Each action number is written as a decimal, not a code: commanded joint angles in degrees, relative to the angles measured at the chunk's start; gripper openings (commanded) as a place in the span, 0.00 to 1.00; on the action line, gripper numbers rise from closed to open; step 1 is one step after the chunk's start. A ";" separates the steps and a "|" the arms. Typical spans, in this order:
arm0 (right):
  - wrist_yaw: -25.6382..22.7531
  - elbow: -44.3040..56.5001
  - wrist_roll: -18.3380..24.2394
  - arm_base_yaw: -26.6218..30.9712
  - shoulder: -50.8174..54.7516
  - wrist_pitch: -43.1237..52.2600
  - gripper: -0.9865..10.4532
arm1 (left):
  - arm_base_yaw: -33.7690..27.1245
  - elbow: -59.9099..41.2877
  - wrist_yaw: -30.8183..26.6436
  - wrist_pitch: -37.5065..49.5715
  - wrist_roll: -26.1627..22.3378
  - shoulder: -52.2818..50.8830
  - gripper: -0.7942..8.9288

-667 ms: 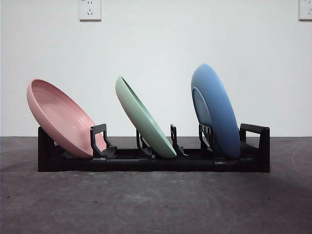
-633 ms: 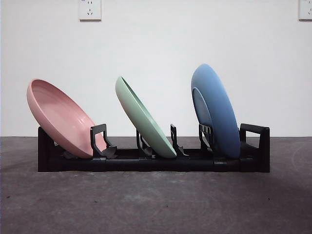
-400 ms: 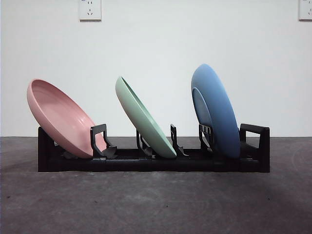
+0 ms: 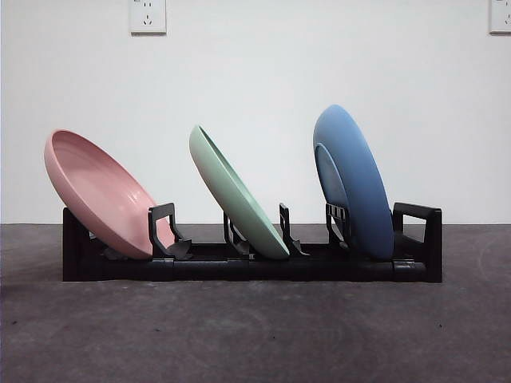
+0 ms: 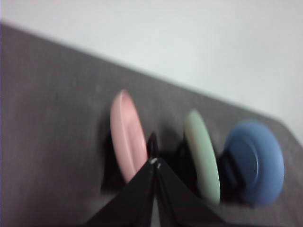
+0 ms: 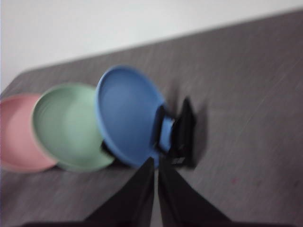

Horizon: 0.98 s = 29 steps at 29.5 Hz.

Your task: Place the plate

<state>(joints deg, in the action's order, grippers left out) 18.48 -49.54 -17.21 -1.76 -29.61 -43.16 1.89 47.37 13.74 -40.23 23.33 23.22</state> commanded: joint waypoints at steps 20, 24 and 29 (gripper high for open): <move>10.03 -18.58 8.13 -8.20 -26.12 -16.46 0.33 | 0.00 14.80 11.13 -21.53 -4.50 19.41 0.49; 10.03 -27.43 8.09 -11.26 -38.58 -15.87 0.33 | 0.00 14.80 11.13 -21.59 -4.50 19.39 0.49; 10.10 -36.87 8.24 -13.40 -51.54 -10.10 0.33 | 0.00 14.80 11.13 -21.51 -4.55 19.41 0.49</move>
<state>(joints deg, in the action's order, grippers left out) 28.42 -85.58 -9.26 -14.92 -80.75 -53.30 1.89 60.71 24.38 -62.06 19.49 42.33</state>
